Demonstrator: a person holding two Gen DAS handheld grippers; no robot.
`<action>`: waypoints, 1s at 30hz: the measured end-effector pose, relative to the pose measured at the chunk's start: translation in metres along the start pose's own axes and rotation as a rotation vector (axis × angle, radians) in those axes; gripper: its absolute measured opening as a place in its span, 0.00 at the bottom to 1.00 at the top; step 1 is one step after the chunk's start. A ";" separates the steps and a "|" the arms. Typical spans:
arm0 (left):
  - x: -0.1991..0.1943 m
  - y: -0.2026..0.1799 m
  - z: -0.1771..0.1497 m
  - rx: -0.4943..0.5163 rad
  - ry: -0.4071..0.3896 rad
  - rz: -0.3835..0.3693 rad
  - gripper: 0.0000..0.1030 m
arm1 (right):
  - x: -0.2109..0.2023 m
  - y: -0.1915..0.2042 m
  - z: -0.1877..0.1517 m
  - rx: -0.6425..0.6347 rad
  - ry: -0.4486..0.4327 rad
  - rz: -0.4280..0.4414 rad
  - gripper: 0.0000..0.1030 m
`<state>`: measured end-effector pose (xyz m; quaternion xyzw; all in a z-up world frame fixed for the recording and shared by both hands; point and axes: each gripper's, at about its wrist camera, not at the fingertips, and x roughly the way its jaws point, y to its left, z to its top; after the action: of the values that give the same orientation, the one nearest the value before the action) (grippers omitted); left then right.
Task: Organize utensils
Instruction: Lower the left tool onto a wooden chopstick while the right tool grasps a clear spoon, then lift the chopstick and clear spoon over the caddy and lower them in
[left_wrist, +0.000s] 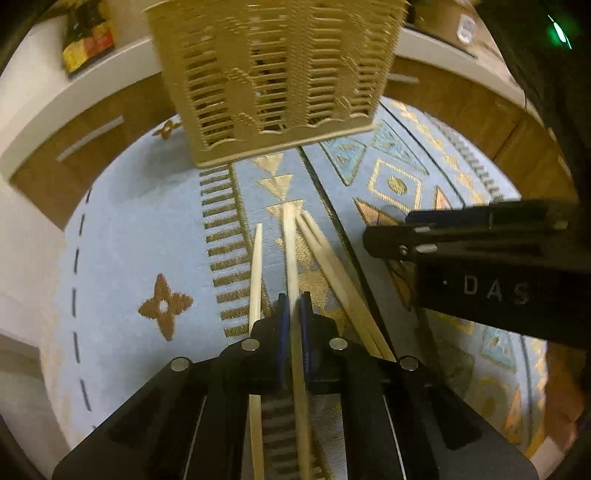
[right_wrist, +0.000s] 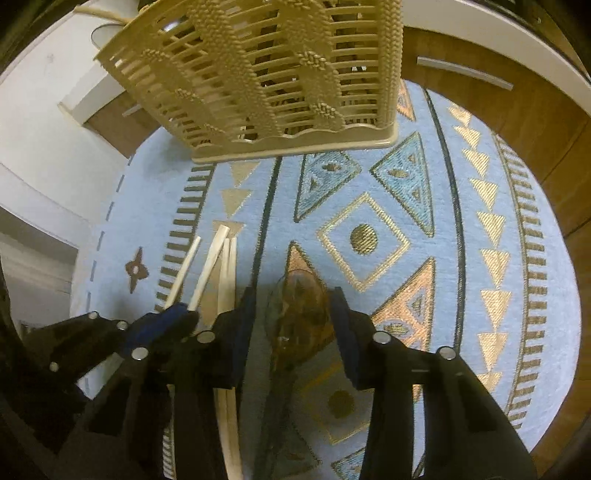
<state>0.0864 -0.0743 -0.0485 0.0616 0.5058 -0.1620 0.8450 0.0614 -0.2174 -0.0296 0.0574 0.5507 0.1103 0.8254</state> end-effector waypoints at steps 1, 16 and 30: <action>-0.001 0.007 -0.002 -0.039 -0.013 -0.009 0.04 | 0.000 0.001 -0.001 -0.006 -0.006 -0.006 0.36; -0.017 0.026 -0.036 -0.214 0.067 -0.207 0.05 | -0.014 -0.033 -0.023 -0.027 -0.009 -0.070 0.29; 0.003 0.001 0.015 0.029 0.151 -0.105 0.20 | -0.007 -0.019 -0.020 -0.108 0.020 -0.096 0.30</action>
<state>0.1008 -0.0776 -0.0437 0.0592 0.5683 -0.2083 0.7938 0.0427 -0.2385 -0.0350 -0.0149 0.5543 0.1008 0.8261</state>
